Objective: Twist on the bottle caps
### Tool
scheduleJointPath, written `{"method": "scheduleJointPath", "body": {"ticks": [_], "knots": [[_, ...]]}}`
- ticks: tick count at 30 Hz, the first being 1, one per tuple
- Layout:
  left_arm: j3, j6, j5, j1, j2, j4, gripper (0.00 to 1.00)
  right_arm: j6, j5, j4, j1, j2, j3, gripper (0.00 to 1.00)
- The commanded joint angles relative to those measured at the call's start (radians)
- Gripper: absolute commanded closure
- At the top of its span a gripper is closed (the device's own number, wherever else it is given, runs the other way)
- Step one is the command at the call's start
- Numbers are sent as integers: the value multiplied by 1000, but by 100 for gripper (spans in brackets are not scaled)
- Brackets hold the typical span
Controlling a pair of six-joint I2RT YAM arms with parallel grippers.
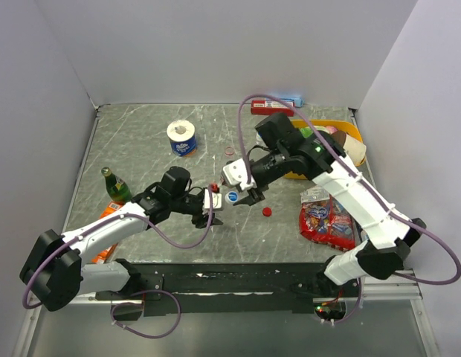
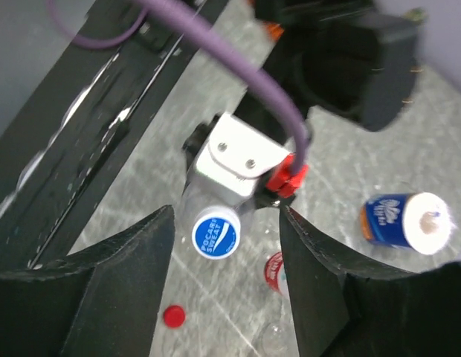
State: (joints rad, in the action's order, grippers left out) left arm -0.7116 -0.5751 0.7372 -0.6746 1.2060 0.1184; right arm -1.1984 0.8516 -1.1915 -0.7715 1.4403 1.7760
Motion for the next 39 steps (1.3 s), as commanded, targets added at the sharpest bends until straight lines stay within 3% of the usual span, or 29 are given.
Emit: {"method": "scheduleJointPath", "body": {"ticks": [1,10,20,22,24,26,28,29,32,33,36,39], "knots": [[-34,-85,74,3,-23,18,99,-153,-54,-138,-9,25,36,37],[-34,-80,68,3,-31,-2,99,-170,-68,-143,-28,45,17,47],[-35,-52,65,3,-31,-28,99,-81,-88,9,-52,17,-78,53],[-29,-43,61,1,-36,-45,99,-55,-92,30,-52,17,-85,58],[-17,-16,48,1,-40,-69,99,-18,-94,74,-51,19,-93,73],[1,65,-7,3,-54,-167,99,83,-115,133,-51,8,-102,87],[59,173,-91,-8,-91,-308,99,232,-138,243,-45,-6,-128,92],[120,289,-287,-25,-109,-488,99,311,-163,301,-45,-30,-148,98],[199,407,-732,-140,-152,-698,99,587,-232,487,-45,-83,-222,100],[193,435,-796,-154,-135,-732,99,638,-240,509,-46,-93,-236,100],[130,550,-857,-163,-91,-665,99,752,-276,546,-57,-110,-260,100],[132,613,-808,-164,-92,-659,99,758,-296,541,-58,-101,-250,100]]}}
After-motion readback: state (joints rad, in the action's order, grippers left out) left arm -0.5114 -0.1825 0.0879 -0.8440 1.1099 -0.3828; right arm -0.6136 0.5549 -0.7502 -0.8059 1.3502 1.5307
